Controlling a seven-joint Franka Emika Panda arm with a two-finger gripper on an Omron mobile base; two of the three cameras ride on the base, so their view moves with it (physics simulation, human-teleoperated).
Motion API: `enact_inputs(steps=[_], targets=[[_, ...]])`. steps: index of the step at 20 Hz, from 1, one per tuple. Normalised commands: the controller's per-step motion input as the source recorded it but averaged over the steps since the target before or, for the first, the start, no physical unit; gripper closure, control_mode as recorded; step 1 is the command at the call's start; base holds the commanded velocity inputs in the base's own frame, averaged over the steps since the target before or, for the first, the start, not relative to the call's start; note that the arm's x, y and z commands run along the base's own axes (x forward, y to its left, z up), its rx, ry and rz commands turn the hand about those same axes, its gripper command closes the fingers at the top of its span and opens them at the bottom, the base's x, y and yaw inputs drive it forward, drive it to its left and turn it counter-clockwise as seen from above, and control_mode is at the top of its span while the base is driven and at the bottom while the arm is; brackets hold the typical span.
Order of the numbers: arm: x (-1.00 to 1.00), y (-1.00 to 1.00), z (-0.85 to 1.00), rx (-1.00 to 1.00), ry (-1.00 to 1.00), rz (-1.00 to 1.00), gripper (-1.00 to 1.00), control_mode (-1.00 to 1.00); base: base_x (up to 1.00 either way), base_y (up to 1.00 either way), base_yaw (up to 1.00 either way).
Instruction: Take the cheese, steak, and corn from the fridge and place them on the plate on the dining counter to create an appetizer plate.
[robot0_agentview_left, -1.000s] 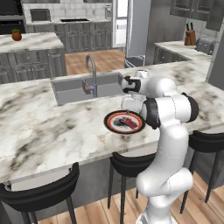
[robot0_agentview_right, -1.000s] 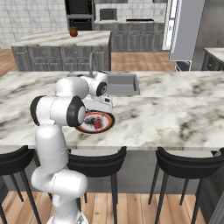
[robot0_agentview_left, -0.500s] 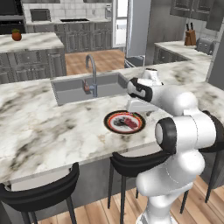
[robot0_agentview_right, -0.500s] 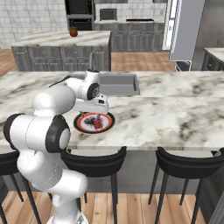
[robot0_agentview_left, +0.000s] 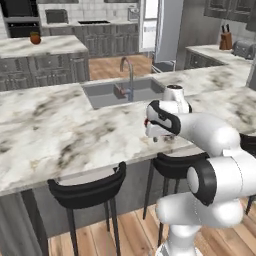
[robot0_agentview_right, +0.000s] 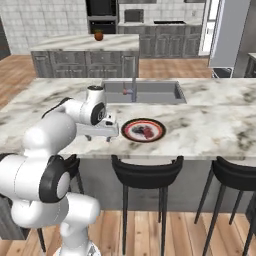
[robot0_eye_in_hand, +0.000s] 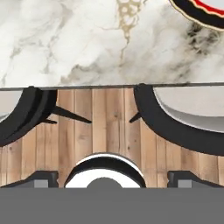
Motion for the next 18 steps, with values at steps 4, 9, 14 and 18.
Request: enact_inputs(steps=[4, 9, 14, 18], targets=[[0.0, 0.0, 0.0, 0.0, 0.0, 0.0, -1.0, 1.0, -0.06, 1.0, 0.01], [0.0, 0.0, 0.0, 0.0, 0.0, 0.0, -1.0, 1.0, -0.02, 1.0, 0.09], [0.0, 0.0, 0.0, 0.0, 0.0, 0.0, -1.0, 1.0, -0.08, 1.0, 0.06], [0.0, 0.0, 0.0, 0.0, 0.0, 0.0, -1.0, 1.0, 0.0, 1.0, 0.0]])
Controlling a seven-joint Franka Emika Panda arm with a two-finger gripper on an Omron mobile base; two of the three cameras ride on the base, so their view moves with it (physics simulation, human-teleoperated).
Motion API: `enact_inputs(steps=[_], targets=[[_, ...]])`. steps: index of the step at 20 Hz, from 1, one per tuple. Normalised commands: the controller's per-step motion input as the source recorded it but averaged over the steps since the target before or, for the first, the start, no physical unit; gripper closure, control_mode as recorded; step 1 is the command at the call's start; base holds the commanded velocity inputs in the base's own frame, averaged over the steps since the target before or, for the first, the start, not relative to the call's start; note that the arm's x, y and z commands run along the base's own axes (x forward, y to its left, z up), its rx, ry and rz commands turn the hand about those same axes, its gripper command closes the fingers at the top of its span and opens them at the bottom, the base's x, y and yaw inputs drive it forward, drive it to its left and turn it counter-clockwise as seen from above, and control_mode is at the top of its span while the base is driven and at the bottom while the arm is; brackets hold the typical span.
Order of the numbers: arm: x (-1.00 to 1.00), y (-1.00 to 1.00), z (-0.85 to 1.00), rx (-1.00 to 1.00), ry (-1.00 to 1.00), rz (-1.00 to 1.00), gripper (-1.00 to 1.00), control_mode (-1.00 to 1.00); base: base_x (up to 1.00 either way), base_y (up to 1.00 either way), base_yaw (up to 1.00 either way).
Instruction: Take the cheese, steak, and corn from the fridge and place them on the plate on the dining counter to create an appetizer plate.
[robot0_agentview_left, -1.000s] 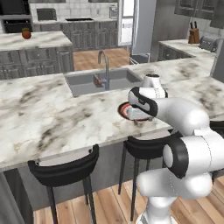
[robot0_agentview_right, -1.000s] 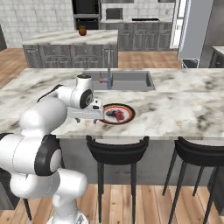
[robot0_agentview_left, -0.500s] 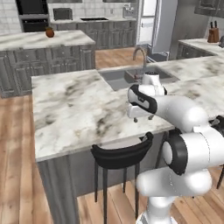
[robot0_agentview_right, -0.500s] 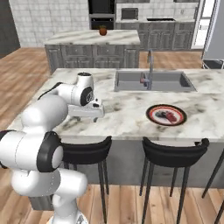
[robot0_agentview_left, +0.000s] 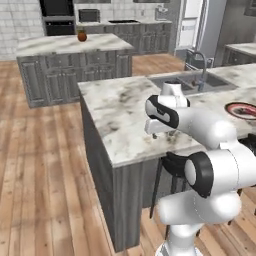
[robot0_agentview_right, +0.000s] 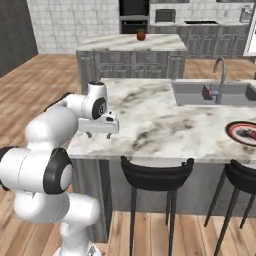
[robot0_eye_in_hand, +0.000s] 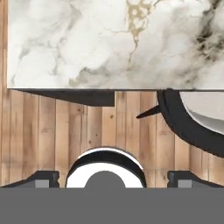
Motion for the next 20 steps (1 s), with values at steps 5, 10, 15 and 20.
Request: enact_inputs(steps=[5, 10, 15, 20], targets=[[0.0, 0.0, 0.0, 0.0, 0.0, 0.0, -1.0, 1.0, 0.16, 1.0, 0.0], [0.0, 0.0, 0.0, 0.0, 0.0, 0.0, -1.0, 1.0, 0.85, 1.0, 0.0], [0.0, 0.0, 0.0, 0.0, 0.0, 0.0, -1.0, 1.0, 1.0, 1.0, -0.19], [0.0, 0.0, 0.0, 0.0, 0.0, 0.0, -1.0, 1.0, 1.0, 0.85, -0.44]])
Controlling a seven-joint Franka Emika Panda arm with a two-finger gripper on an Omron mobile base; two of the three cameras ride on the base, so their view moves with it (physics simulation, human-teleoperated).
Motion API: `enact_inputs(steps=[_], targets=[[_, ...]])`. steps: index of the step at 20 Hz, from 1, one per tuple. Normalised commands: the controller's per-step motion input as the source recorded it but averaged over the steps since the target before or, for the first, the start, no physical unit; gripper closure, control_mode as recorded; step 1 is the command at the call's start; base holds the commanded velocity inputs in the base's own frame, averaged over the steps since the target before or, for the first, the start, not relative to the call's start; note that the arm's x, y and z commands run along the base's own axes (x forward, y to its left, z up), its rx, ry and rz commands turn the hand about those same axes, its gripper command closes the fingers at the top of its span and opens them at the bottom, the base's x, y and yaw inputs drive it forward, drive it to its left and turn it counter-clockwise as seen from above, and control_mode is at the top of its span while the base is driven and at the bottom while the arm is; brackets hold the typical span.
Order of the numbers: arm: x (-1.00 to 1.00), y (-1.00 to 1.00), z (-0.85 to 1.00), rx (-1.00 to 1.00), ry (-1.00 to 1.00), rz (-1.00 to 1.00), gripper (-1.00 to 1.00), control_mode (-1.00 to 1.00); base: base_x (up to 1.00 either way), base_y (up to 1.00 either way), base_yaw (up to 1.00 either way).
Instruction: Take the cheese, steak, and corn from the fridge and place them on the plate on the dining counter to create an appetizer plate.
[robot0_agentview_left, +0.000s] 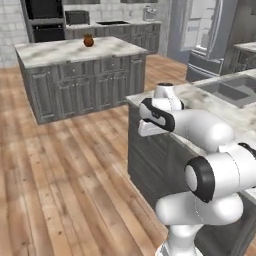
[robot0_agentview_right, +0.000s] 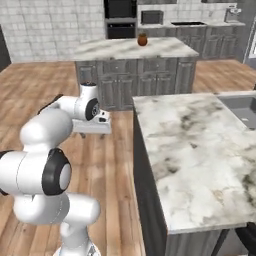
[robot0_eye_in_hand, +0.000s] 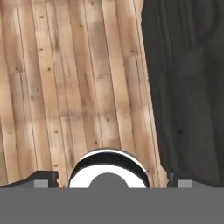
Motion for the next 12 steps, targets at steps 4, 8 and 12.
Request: enact_inputs(steps=[4, 8, 12], targets=[[0.0, 0.0, 0.0, 0.0, 0.0, 0.0, -1.0, 1.0, 1.0, 0.87, -0.49], [0.0, 0.0, 0.0, 0.0, 0.0, 0.0, -1.0, 1.0, 1.0, 0.98, -0.44], [0.0, 0.0, 0.0, 0.0, 0.0, 0.0, -1.0, 1.0, 1.0, 1.0, -0.39]])
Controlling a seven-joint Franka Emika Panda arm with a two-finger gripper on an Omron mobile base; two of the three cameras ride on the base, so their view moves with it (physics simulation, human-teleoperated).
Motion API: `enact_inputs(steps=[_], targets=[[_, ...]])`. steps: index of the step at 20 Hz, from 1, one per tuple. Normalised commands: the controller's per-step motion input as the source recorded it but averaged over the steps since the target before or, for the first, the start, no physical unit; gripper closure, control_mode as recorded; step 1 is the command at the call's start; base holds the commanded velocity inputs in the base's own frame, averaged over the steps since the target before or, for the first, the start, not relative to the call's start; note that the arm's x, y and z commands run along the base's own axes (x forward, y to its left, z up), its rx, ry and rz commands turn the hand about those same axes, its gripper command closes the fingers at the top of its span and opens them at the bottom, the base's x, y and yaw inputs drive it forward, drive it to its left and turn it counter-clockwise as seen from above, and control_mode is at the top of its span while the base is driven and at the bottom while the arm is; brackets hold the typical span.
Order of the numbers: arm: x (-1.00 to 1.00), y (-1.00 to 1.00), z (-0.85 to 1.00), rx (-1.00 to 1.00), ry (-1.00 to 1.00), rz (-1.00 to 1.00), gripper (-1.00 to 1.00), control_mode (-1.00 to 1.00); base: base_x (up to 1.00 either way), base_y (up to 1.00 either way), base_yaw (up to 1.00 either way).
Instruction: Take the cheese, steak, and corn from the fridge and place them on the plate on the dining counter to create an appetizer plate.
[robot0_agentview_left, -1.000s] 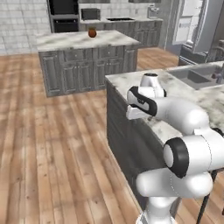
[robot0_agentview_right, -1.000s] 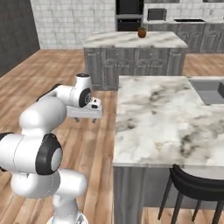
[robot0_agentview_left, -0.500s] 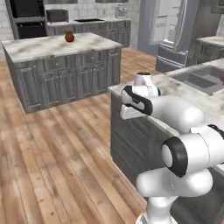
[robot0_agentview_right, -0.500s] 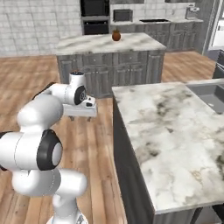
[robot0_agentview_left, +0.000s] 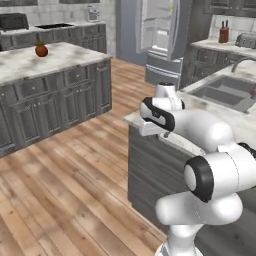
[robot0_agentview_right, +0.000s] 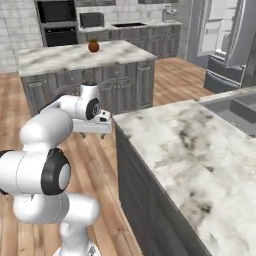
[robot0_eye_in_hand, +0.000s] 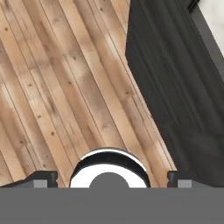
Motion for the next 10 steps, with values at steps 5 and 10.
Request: enact_inputs(steps=[5, 10], targets=[[0.0, 0.0, 0.0, 0.0, 0.0, 0.0, -1.0, 1.0, 1.0, 1.0, -0.29], [0.0, 0.0, 0.0, 0.0, 0.0, 0.0, -1.0, 1.0, 1.0, 1.0, -0.3]])
